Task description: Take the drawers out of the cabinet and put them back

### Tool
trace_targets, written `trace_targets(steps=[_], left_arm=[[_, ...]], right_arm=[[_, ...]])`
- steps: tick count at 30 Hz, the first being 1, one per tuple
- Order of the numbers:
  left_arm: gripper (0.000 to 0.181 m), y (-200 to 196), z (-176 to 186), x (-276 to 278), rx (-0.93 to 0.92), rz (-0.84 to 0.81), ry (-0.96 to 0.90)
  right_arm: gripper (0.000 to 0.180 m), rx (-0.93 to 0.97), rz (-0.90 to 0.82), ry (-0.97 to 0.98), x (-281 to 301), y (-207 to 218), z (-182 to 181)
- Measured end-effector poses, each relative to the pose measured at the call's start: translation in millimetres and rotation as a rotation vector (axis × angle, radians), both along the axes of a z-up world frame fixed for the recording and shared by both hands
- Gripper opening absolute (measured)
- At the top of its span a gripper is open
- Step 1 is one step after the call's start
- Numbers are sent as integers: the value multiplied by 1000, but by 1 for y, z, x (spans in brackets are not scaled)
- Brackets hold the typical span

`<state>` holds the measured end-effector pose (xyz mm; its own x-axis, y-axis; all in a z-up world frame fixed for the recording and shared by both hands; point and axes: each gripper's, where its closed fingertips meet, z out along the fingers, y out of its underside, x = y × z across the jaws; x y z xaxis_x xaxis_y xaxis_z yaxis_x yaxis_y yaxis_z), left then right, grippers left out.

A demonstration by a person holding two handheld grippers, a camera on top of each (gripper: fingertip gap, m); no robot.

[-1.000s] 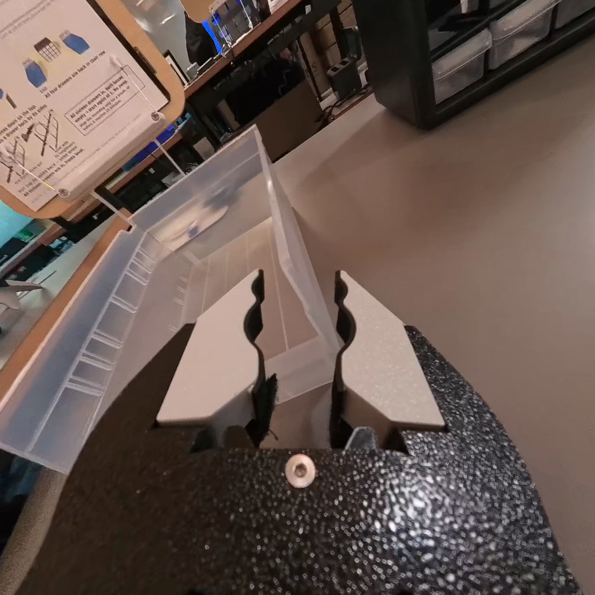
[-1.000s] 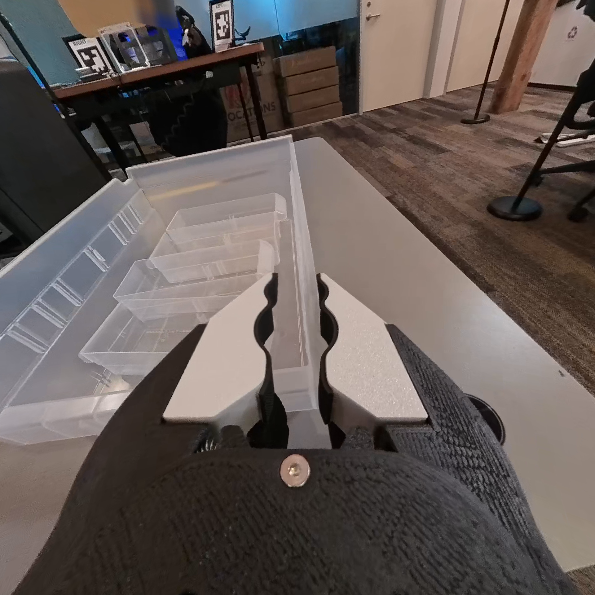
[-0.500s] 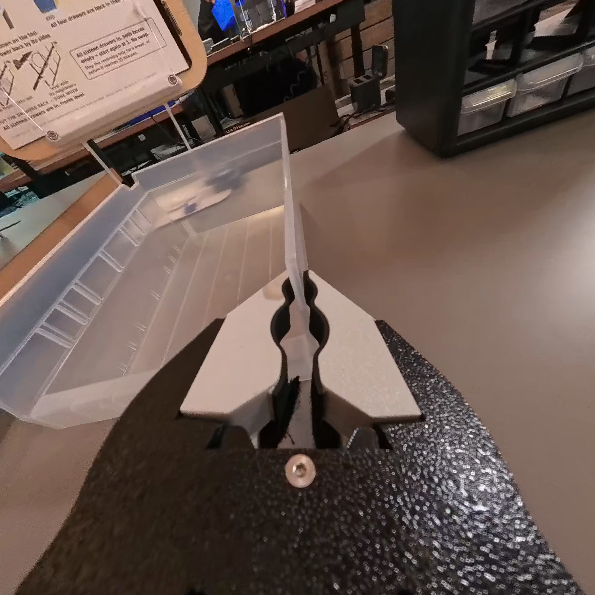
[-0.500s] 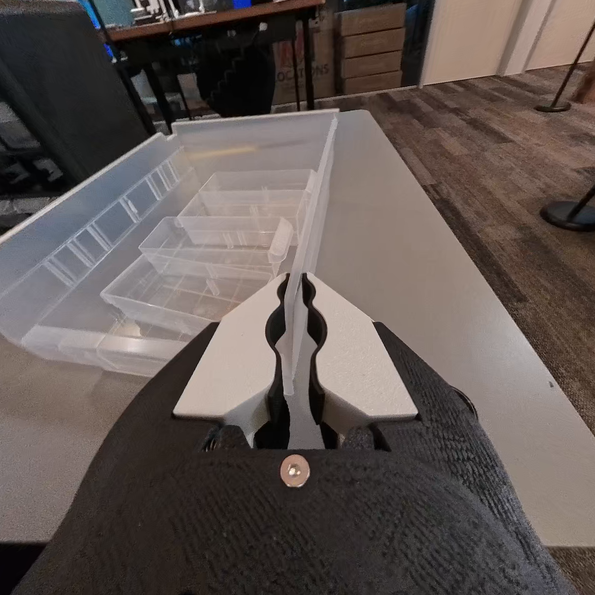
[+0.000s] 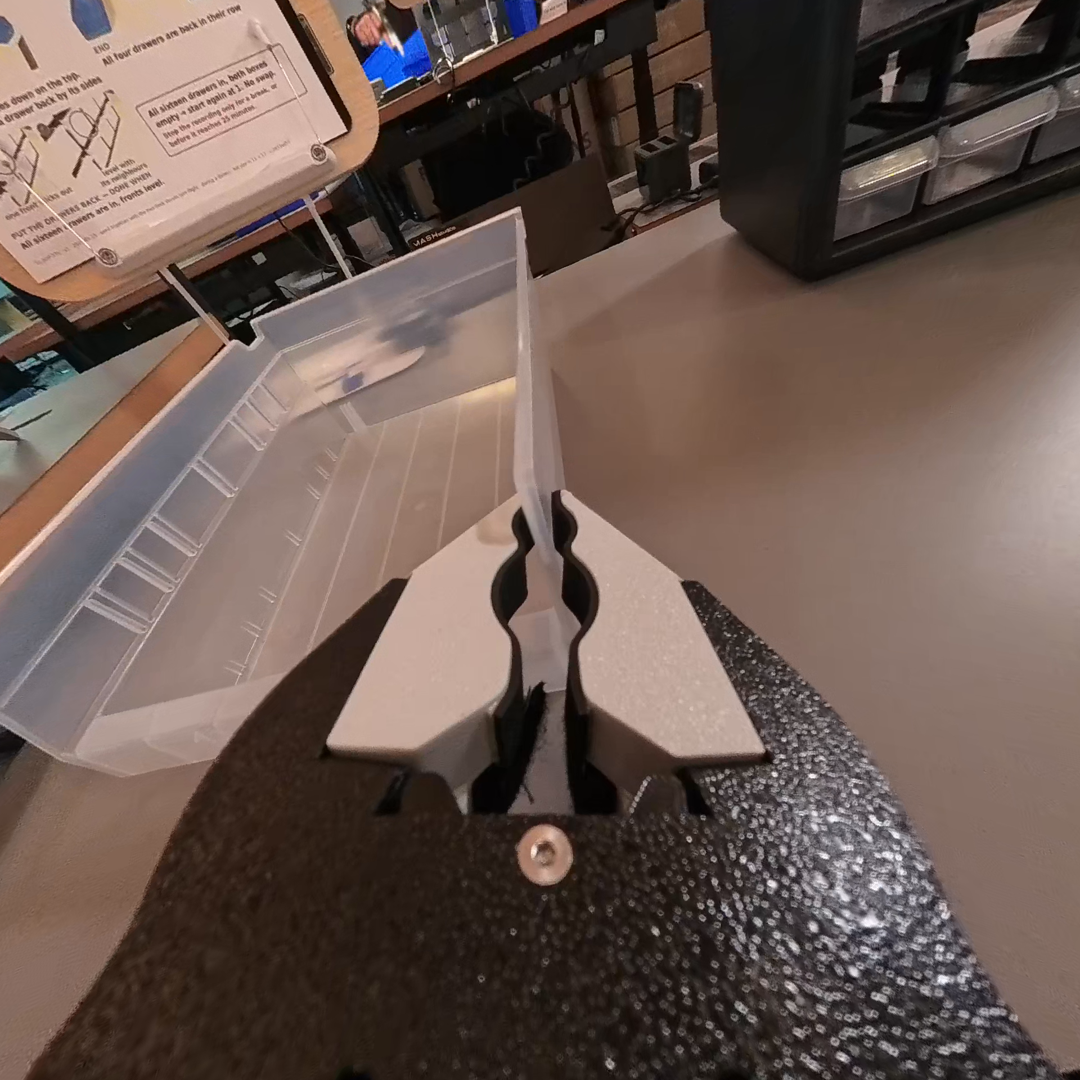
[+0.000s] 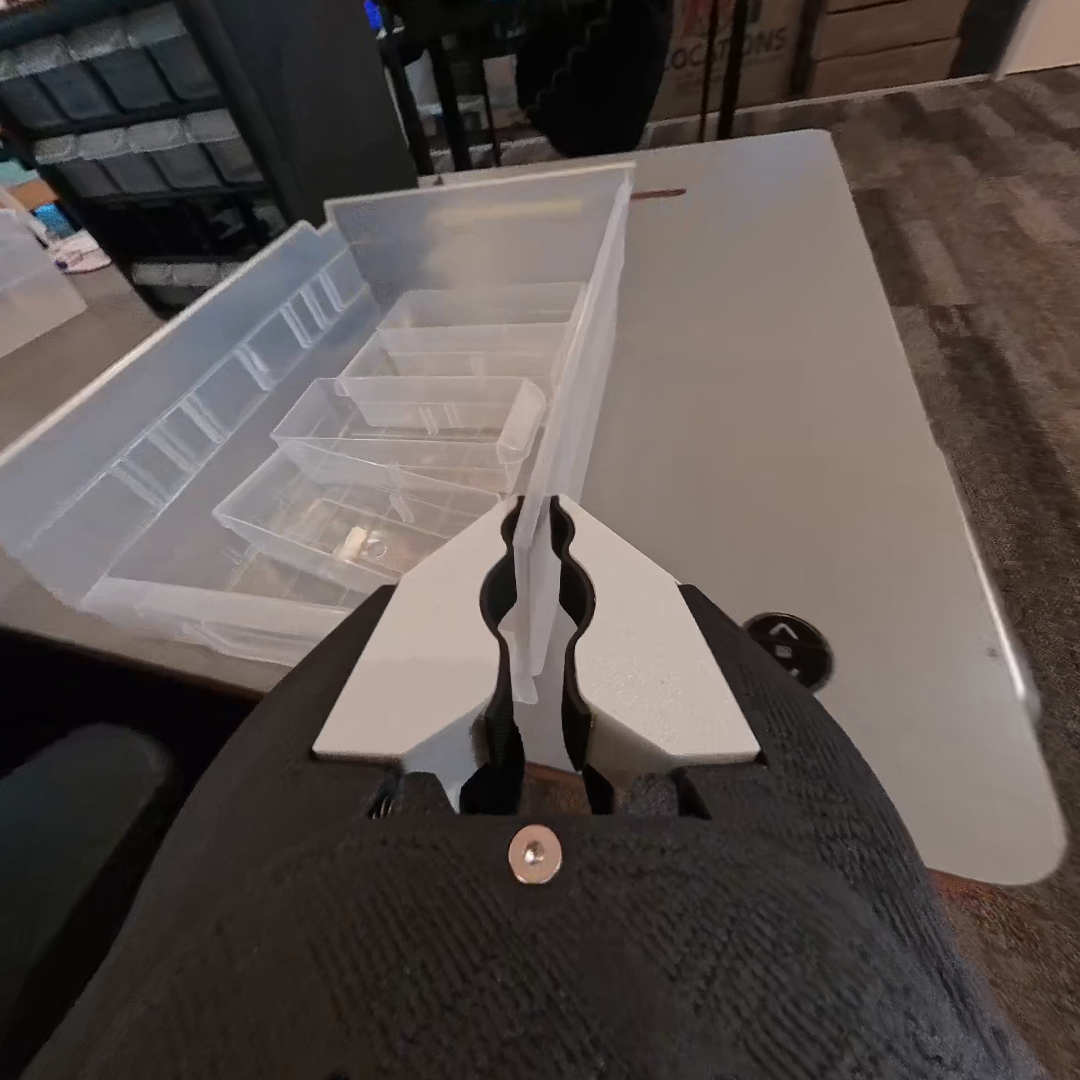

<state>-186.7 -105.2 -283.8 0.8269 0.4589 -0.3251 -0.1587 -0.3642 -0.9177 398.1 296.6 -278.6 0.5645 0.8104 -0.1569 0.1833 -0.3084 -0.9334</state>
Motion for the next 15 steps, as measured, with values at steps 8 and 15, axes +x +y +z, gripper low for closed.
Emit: trace_targets(steps=[8,15], left_arm=[[4,2,-1,0,-33,11,63],[2,4,-1,-3,21,17,9]], right_arm=[[2,-47,236,-33,23,25,-2],[4,-141,503,14,3,40,-1]])
